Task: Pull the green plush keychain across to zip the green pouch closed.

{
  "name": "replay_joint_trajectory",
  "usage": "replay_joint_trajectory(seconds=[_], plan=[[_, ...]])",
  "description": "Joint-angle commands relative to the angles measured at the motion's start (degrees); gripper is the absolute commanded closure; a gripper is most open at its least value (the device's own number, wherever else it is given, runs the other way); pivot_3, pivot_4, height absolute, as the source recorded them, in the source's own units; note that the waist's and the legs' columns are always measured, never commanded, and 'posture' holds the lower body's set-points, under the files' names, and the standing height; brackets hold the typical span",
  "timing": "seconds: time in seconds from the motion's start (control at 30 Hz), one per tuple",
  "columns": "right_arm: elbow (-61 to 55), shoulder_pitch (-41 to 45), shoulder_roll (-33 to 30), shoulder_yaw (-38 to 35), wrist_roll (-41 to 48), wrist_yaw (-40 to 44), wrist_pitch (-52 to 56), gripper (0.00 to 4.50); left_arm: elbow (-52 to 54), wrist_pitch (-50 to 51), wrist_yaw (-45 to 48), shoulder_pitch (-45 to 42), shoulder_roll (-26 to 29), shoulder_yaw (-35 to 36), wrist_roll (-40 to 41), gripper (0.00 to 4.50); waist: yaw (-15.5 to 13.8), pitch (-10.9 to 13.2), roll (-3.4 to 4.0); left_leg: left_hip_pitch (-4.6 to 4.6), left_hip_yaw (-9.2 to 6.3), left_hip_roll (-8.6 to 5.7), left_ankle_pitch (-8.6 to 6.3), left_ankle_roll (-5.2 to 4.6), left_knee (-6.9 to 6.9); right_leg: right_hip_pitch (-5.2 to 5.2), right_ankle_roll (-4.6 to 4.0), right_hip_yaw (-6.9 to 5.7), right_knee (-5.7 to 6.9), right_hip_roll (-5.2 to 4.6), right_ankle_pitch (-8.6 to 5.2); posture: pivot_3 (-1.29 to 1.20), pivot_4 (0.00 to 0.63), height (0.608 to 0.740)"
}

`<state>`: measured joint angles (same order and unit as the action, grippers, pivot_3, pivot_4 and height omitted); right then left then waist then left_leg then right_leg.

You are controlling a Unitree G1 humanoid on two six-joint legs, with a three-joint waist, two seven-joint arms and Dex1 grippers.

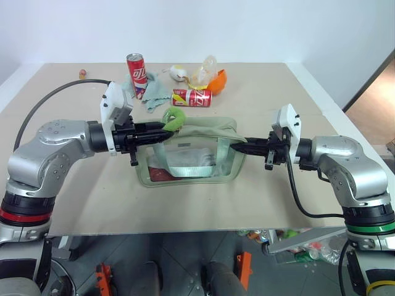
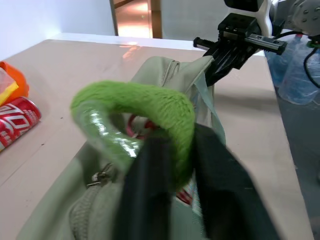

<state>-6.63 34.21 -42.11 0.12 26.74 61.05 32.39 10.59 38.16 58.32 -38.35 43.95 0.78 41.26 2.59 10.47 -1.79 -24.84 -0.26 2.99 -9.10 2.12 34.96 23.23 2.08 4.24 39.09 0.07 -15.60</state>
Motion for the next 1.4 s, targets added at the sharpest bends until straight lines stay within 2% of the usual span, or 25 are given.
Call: replay_joint_trajectory(seconds=[0.03, 0.17, 0.27, 0.37, 0.53, 0.6, 0.7, 0.8, 0.97, 1.07, 1.1, 1.33, 1.4], plan=[[-1.50, 0.51, -0.21, -1.10, 0.42, -0.16, -0.74, 4.50, 4.03, 3.17, 0.48, -1.23, 2.72, 4.18, 3.17, 2.13, 0.03, 0.00, 0.00, 0.00, -0.01, 0.00, 0.00, 0.00, 0.00, 0.00, 0.00, 0.00, 0.00, 0.00, 0.00, 0.00, 0.150, 0.740], [-0.71, 0.81, 0.08, -0.57, 0.16, 0.36, -1.23, 4.50, 9.17, 7.76, -1.15, 1.80, 6.40, 8.88, 6.88, 0.81, 0.13, 0.00, 0.00, 0.00, -0.03, 0.03, 0.00, 0.00, 0.00, 0.02, 0.01, -0.01, 0.01, 0.02, -0.01, 0.00, 0.150, 0.740], [0.36, 1.37, 0.25, -0.12, -0.08, 1.10, -1.72, 4.50, 13.79, 10.62, -4.13, 7.87, 8.83, 15.39, 9.53, 0.81, 0.25, 0.01, 0.01, 0.03, 0.00, 0.04, 0.00, 0.00, -0.02, 0.00, 0.01, 0.01, 0.02, 0.01, -0.02, 0.00, 0.150, 0.740], [1.63, 1.99, 0.35, 0.22, -0.40, 1.89, -2.40, 4.50, 17.84, 13.08, -8.53, 14.74, 8.94, 22.13, 12.16, 0.81, 0.18, 0.01, 0.01, 0.03, 0.00, 0.09, 0.00, 0.00, -0.01, 0.01, -0.01, -0.01, 0.03, 0.02, -0.01, 0.00, 0.150, 0.740], [3.49, 3.40, 0.65, 1.04, -0.87, 3.33, -3.56, 4.50, 24.71, 12.80, -16.46, 27.43, 4.89, 29.82, 12.91, 0.81, 0.18, 0.00, 0.01, 0.15, 0.03, 0.11, 0.00, 0.00, 0.01, -0.08, -0.05, -0.01, 0.02, 0.01, 0.02, 0.00, 0.150, 0.740], [3.50, 4.13, 1.05, 1.32, -0.58, 3.57, -3.16, 4.50, 26.32, 9.57, -19.18, 32.03, 1.58, 30.48, 9.66, 0.81, 0.14, 0.00, 0.00, 0.20, 0.06, 0.13, 0.00, 0.00, 0.01, -0.13, -0.05, 0.01, 0.03, 0.00, 0.03, 0.00, 0.150, 0.740], [3.56, 4.64, 1.28, 1.65, -0.51, 3.93, -3.11, 4.50, 26.56, 6.47, -21.89, 34.52, -1.75, 29.67, 7.95, 0.81, 0.10, -0.01, -0.03, 0.21, 0.06, 0.14, 0.00, 0.00, 0.04, -0.13, -0.09, 0.00, 0.03, 0.02, 0.06, 0.00, 0.150, 0.740], [3.98, 5.15, 1.30, 1.87, -0.74, 4.17, -3.31, 4.50, 25.42, 1.78, -21.44, 35.96, -2.45, 26.20, 2.78, 0.81, 0.10, -0.01, -0.02, 0.23, 0.07, 0.20, 0.01, 0.00, 0.06, -0.13, -0.14, 0.02, 0.03, 0.10, 0.11, 0.00, 0.150, 0.740], [4.38, 5.42, 0.86, 1.57, -1.15, 4.56, -3.47, 4.50, 22.80, -2.21, -20.68, 34.31, -4.17, 21.78, 0.51, 0.81, 0.10, -0.01, -0.02, 0.21, 0.09, 0.25, 0.00, 0.00, 0.06, -0.10, -0.17, 0.04, 0.03, 0.16, 0.12, 0.00, 0.150, 0.740], [3.32, 4.76, 0.58, 1.15, -0.89, 4.17, -2.93, 4.50, 20.90, -4.06, -20.29, 33.44, -5.95, 18.84, -0.28, 1.55, 0.10, -0.01, -0.01, 0.20, 0.11, 0.26, 0.00, 0.01, 0.05, -0.09, -0.17, 0.06, 0.03, 0.19, 0.11, 0.00, 0.150, 0.740], [3.02, 4.53, 0.49, 0.99, -0.81, 4.02, -2.79, 4.50, 20.18, -4.61, -20.33, 33.02, -6.59, 18.32, -0.39, 2.02, 0.11, -0.01, -0.01, 0.18, 0.10, 0.29, 0.00, 0.01, 0.05, -0.07, -0.17, 0.06, 0.03, 0.21, 0.11, 0.00, 0.150, 0.740], [1.00, 3.32, -0.22, -0.71, 0.97, 3.28, -0.47, 4.50, 15.90, -7.21, -19.46, 28.21, -7.54, 16.66, -1.19, 4.33, 0.06, -0.01, -0.01, 0.18, 0.08, 0.34, 0.00, 0.01, 0.05, -0.07, -0.18, 0.06, 0.03, 0.29, 0.12, 0.00, 0.150, 0.740], [-0.04, 3.01, -0.83, -0.99, 1.73, 3.78, 0.54, 3.93, 15.29, -7.23, -18.96, 27.09, -7.32, 16.07, -1.07, 4.50, 0.06, -0.01, -0.01, 0.18, 0.08, 0.34, 0.00, 0.01, 0.05, -0.07, -0.18, 0.07, 0.03, 0.30, 0.12, 0.00, 0.150, 0.740]])
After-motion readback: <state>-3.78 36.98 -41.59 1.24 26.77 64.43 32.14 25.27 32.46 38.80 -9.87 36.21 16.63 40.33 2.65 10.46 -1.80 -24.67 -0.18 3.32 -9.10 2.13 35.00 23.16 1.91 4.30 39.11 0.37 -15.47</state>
